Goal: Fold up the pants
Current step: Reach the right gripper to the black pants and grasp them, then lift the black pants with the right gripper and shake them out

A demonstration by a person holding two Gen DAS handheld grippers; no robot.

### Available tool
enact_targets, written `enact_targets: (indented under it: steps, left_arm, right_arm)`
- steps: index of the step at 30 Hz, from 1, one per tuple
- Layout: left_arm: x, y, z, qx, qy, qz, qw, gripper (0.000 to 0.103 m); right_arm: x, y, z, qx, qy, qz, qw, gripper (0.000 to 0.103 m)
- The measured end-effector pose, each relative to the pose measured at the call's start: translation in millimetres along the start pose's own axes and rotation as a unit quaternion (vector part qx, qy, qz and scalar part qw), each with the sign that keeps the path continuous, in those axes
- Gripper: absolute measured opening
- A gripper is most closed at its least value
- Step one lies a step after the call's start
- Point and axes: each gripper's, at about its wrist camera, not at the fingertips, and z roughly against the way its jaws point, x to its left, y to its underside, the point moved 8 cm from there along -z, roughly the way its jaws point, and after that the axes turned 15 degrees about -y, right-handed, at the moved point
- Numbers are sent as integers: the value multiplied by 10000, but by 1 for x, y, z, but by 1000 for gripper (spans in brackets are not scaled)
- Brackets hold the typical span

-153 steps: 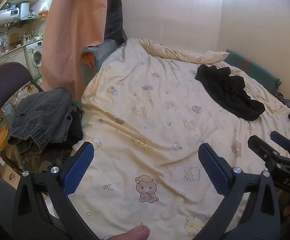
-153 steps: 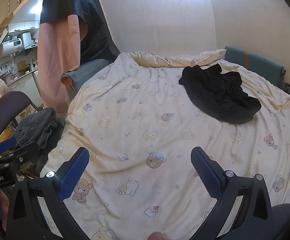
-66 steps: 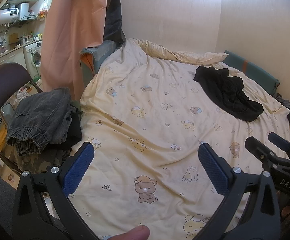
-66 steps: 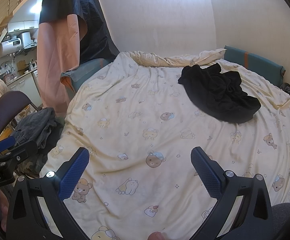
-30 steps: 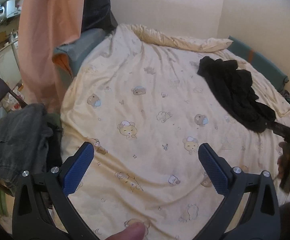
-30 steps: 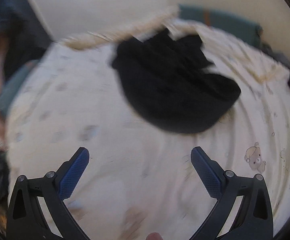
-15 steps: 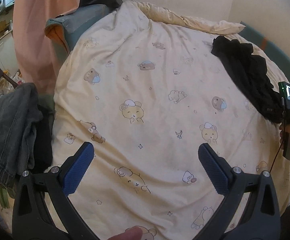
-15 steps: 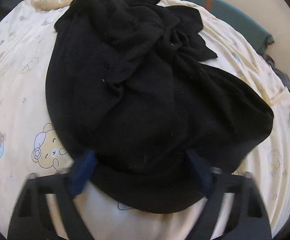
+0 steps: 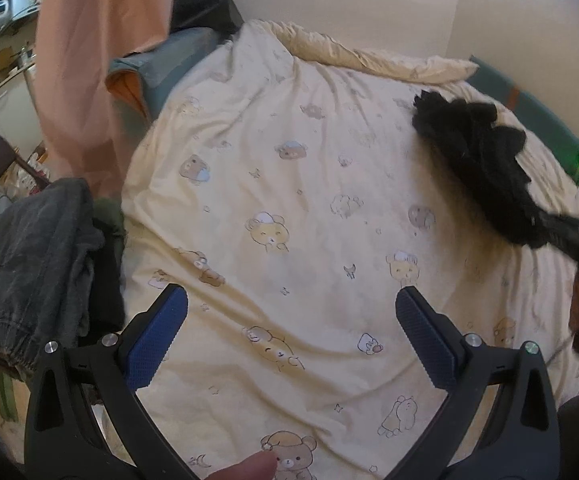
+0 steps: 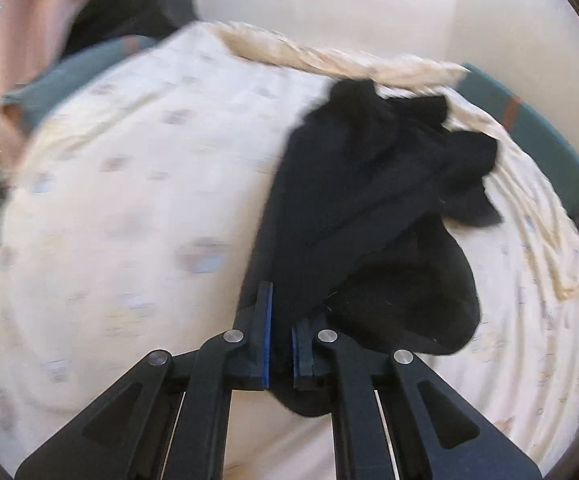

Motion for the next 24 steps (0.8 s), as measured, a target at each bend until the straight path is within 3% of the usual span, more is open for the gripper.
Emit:
enact_targets:
  steps: [6, 10, 14, 17, 18, 24]
  left_arm:
    - [36, 7, 16, 67, -79, 247, 9996, 103]
    - [56, 15, 24, 117, -145, 317, 9993, 103]
    - [73, 19, 29, 181, -173, 403, 9989, 103]
    - [83, 22, 29, 218, -177, 503, 9983, 103]
    - [84, 23, 27, 264, -175, 510, 9982, 103]
    - [73, 32, 17, 492, -137, 380, 9980, 103]
  right_arm:
    - [117, 32, 35, -111, -1024, 381, 9940, 6]
    - [194, 74, 50, 49, -1969, 423, 9795, 6]
    - [285, 125, 70, 359, -2979, 716, 9512, 6]
    - [335, 154, 88, 584, -4063, 396, 9110, 6]
    - [344, 164, 88, 731, -4224, 330, 9029, 6]
    - [323, 207, 44, 1546, -3540, -305, 9219, 13]
